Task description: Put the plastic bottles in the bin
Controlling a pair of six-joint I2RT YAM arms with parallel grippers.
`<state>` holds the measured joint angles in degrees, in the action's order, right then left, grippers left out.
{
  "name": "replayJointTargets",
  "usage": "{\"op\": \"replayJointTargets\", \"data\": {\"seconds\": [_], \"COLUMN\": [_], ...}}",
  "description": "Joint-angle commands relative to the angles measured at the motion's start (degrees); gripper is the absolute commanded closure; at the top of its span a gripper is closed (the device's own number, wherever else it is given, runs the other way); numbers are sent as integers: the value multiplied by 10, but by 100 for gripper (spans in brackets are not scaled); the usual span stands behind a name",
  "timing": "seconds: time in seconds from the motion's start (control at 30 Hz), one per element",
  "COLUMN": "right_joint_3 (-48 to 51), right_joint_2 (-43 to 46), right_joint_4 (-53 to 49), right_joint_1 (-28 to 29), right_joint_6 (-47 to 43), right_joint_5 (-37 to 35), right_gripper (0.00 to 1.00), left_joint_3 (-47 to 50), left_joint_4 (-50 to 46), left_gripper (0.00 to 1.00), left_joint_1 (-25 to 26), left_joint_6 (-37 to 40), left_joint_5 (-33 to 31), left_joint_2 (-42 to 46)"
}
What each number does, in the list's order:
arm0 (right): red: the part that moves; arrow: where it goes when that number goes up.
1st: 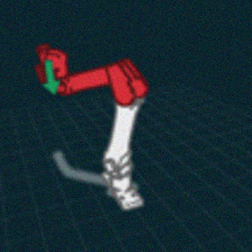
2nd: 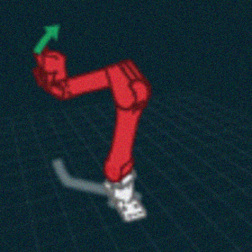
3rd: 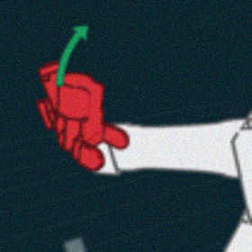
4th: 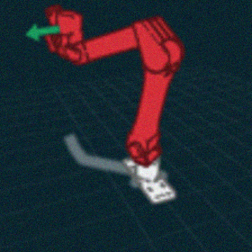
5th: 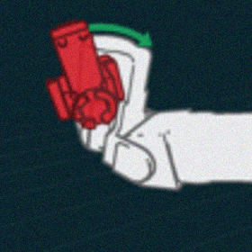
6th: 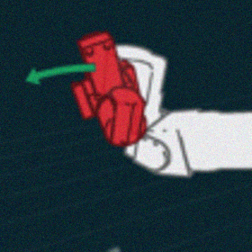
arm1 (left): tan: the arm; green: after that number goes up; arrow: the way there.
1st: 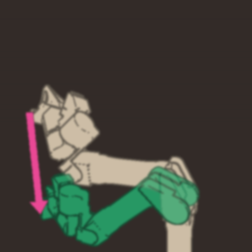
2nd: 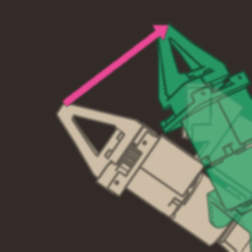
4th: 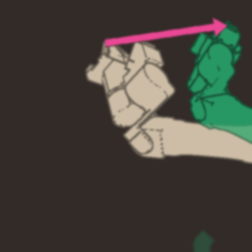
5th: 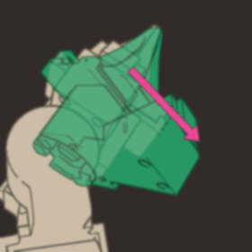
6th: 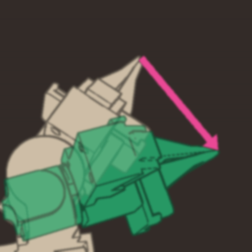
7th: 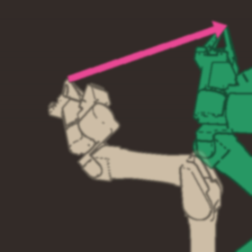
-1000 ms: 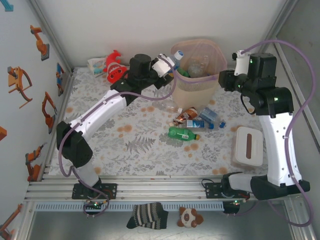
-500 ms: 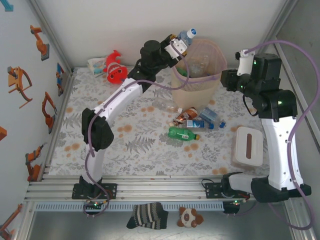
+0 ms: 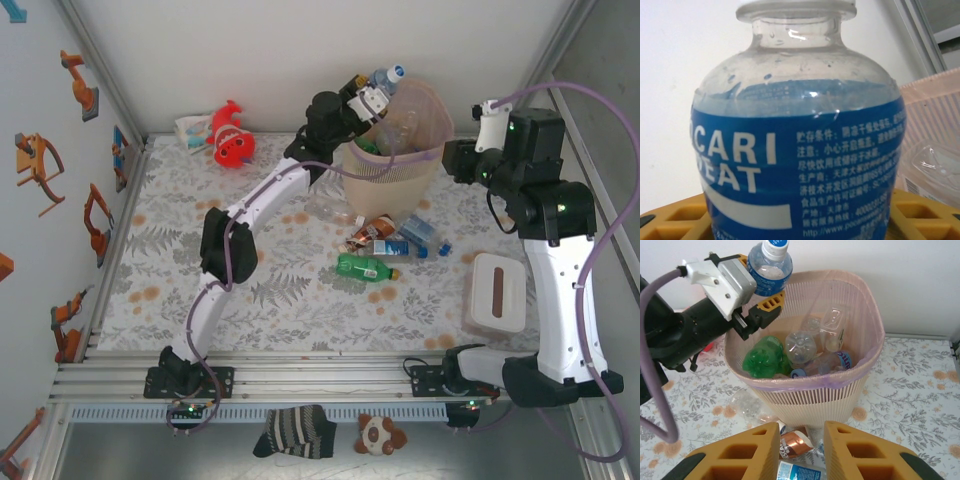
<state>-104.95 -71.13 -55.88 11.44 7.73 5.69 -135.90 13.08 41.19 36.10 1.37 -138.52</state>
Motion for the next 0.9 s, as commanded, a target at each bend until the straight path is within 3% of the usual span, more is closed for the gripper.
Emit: {"op": "replayJointTargets", "data": {"seconds": [0.0,0.13,0.27,0.63,0.87], "right_joint_3": [6,8,11,21,31], "right_joint_2": [11,9,10,7,-17], "right_joint_4": [10,13,16,29,59], "right_joint_1": [2,2,2,2,2], "right_joint_6": [2,3,3,9,20], "right_joint_5": [-5,-3,-2,8,33], "right_gripper": [71,71,71,71,71], "left_joint_3": [-19,-15,4,41,81], "left_joint_4": [29,19,20,12,-30], "left_gripper": [34,22,16,14,12], "left_joint_1": [3,3,5,17,22], "left_joint_6": [5,10,15,12,-48], "left_joint_5": [-18,-30,-33,21,88], "left_joint_2": [1,6,19,62,136]}}
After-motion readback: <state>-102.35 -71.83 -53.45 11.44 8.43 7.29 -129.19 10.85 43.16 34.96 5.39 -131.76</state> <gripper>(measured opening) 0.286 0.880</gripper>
